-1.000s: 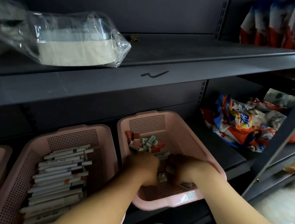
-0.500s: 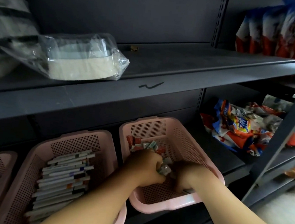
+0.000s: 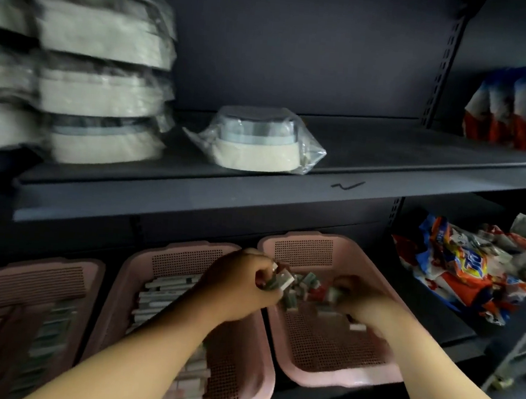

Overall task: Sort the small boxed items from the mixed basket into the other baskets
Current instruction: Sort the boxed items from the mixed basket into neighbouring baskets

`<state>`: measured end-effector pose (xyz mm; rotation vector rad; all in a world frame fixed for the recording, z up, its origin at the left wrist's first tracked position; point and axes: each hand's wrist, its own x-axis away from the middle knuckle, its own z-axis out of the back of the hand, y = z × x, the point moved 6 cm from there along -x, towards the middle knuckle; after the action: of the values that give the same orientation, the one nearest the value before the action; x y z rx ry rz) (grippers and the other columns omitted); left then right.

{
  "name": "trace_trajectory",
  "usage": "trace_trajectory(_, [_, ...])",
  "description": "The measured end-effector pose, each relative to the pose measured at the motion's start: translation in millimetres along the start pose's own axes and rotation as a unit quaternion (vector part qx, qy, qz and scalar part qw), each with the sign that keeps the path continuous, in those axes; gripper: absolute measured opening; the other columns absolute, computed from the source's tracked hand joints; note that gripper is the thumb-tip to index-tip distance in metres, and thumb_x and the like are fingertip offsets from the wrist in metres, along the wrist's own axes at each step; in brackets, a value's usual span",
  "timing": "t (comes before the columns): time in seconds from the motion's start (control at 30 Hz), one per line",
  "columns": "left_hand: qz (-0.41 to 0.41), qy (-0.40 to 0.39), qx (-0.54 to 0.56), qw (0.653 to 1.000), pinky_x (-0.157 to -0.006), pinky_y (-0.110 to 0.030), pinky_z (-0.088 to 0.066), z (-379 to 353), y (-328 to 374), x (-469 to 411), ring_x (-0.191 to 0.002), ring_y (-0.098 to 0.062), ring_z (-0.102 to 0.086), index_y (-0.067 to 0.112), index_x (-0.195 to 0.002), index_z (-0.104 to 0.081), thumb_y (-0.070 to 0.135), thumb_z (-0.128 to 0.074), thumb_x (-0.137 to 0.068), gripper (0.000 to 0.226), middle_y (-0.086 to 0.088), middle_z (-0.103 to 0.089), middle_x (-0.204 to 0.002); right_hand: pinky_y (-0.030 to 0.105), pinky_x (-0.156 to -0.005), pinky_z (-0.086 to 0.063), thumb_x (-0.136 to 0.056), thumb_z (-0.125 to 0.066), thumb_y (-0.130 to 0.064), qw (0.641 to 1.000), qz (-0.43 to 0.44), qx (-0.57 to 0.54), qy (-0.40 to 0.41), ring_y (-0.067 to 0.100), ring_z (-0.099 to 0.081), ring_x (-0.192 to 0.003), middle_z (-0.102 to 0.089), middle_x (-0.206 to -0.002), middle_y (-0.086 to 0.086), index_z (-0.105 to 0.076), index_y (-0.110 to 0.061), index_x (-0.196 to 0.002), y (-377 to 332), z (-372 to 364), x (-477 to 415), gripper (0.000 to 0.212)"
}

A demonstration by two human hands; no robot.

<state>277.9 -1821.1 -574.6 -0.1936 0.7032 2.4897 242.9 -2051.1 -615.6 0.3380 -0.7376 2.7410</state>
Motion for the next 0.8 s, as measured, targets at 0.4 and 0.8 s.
trace_trajectory(0.4, [0.025, 0.110, -0.086, 0.990, -0.078, -0.022, -0.040, 90.4, -66.6, 88.2, -0.099, -0.009, -0.061, 0.032, -0.096, -0.070, 0.062, -0.070, -0.078, 0.036, 0.015, -0.064, -0.111, 0.027, -0.044, -0.045, -0.083, -0.076, -0.020, 0.901, 0.164, -0.393, -0.087, 0.015, -0.052, -0.048, -0.059, -0.055, 0.004, -0.068, -0.015, -0.075, -207.3, -78.7, 64.0, 0.014])
trace_trajectory(0.8, [0.240, 0.150, -0.043, 0.958, -0.071, -0.035, -0.051, 172.5, -172.7, 215.2, -0.073, -0.012, -0.059, 0.038, -0.077, -0.050, 0.026, -0.074, -0.090, 0.030, 0.010, -0.060, -0.074, 0.030, -0.053, -0.037, -0.082, -0.073, -0.025, 0.913, 0.234, -0.317, -0.103, 0.019, -0.047, -0.049, -0.051, -0.051, 0.008, -0.064, -0.026, -0.055, -317.4, -161.8, 85.2, 0.028])
